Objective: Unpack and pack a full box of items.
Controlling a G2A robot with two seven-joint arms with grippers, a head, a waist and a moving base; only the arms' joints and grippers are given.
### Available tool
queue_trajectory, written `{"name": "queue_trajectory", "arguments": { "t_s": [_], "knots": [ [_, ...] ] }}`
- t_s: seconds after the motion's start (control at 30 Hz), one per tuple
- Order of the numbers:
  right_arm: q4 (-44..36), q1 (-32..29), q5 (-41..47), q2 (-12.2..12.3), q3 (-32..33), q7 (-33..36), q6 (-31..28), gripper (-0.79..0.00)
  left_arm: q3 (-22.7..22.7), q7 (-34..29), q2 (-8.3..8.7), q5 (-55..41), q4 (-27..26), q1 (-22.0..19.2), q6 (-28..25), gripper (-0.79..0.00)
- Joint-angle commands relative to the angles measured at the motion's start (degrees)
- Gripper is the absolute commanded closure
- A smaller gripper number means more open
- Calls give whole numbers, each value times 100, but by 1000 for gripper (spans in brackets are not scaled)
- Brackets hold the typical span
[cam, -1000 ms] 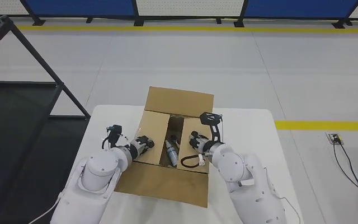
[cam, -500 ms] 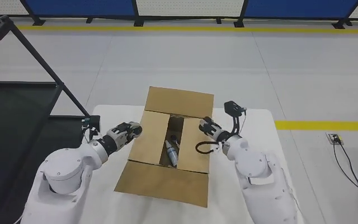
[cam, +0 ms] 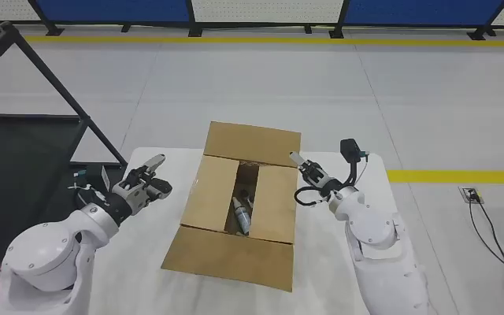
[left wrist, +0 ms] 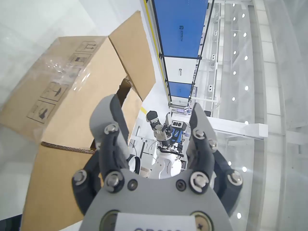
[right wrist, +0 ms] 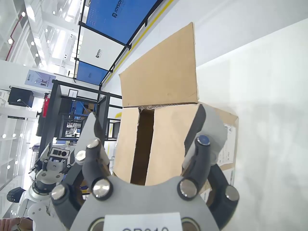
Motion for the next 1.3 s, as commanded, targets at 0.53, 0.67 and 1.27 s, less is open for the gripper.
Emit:
{"name": "queue_trajectory", "arguments": {
  "t_s": [0.53, 0.67, 1.27],
  "knots": [
    [4462, 2443, 446, -65, -346, -1001, -2134, -785, -548, -906, 153, -433, 230, 390, -267, -785],
    [5548, 3032, 843, -72, -324, -714, -2948, -785, -829, -1402, 241, -372, 341, 679, -313, -785],
    [6806, 3850, 2611, 145, 134, 1573, -5106, -785, -1102, -2677, 572, 97, 670, 1255, -334, -785]
  ]
}}
